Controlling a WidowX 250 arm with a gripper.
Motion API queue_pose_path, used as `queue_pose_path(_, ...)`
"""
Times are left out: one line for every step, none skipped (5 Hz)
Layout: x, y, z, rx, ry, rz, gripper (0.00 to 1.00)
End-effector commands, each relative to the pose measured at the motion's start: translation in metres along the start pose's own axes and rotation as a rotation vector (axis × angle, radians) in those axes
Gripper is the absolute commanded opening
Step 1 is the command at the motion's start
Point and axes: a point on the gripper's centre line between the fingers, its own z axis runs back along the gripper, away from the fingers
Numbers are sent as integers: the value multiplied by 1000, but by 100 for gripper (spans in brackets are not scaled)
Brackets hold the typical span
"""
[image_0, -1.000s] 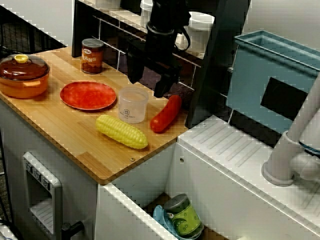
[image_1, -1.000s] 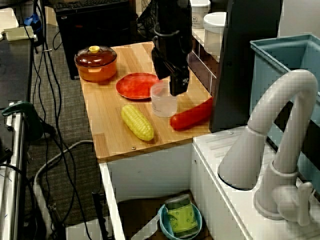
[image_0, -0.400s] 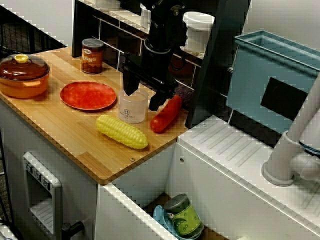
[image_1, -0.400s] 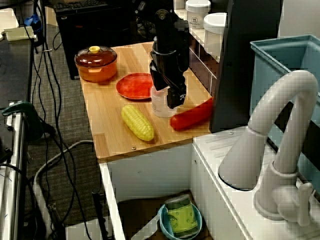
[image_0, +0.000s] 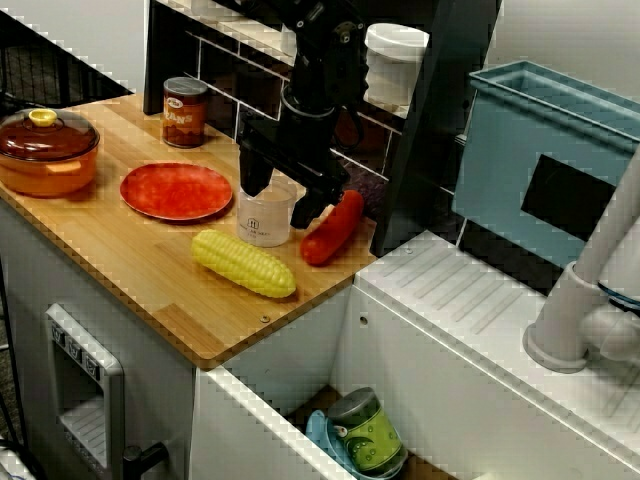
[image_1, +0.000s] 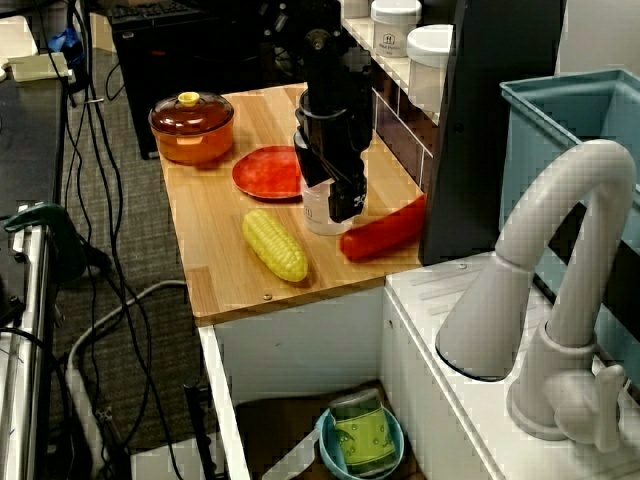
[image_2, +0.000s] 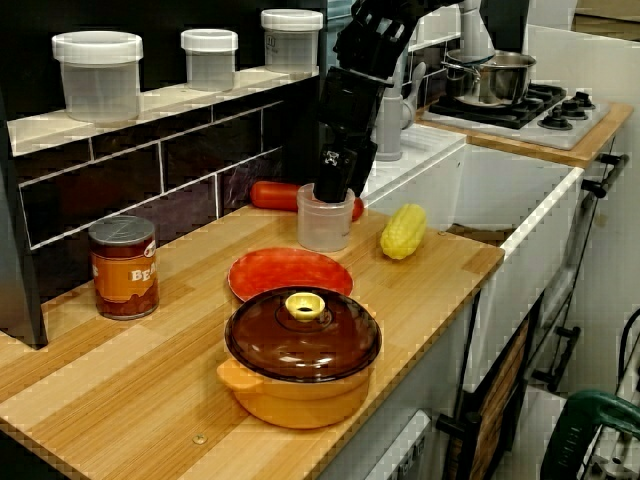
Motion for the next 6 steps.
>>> queue_pose_path(7, 3, 6, 7, -38, 12, 100)
queue_pose_path(5, 3, 5, 7, -33, 11, 96)
queue_pose_path(4, 4, 7, -3, -27, 11, 0)
queue_pose_path(5, 5, 9, -4, -28, 11, 0)
queue_pose_path(5, 8, 8, 0, -30, 9, 0)
queue_pose_path(5, 13, 13, -4, -21, 13, 0)
